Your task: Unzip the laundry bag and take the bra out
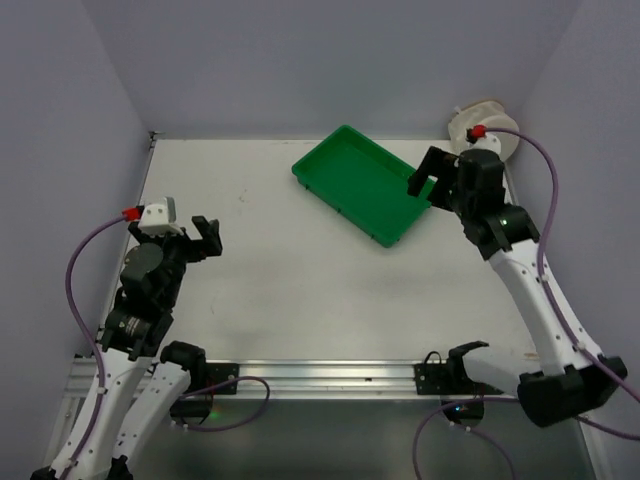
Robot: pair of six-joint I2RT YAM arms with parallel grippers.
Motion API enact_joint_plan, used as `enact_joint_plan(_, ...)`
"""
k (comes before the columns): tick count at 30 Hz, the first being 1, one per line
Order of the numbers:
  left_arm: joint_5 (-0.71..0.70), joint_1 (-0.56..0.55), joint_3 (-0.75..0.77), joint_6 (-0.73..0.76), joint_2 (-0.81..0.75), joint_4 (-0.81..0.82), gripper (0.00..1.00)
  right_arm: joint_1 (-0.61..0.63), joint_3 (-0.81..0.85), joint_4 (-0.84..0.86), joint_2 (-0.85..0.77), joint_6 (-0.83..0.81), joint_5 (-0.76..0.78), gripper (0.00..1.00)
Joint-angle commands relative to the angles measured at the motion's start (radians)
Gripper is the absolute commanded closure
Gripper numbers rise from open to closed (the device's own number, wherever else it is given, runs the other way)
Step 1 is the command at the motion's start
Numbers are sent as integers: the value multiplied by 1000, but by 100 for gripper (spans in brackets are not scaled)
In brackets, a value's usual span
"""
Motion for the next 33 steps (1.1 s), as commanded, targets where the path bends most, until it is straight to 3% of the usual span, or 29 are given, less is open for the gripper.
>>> enact_joint_plan(1,-11,-3,-62,-22,0,123,0,-37,123,46,160,110,144,1)
enact_joint_plan(12,-18,-1,-148,-20,-7,189,0,-236,625,101,852,143,446,1)
enact_joint_plan(20,-11,0,-175,3,-26,218,0,-328,936,124,1177,177,404,1)
enact_joint_plan(27,-8,2,-179,12,-18,224,0,-391,957,354,1331,148,304,1)
enact_joint_plan(33,-3,3,-182,15,-9,226,0,-422,1131,350,1474,134,161,1)
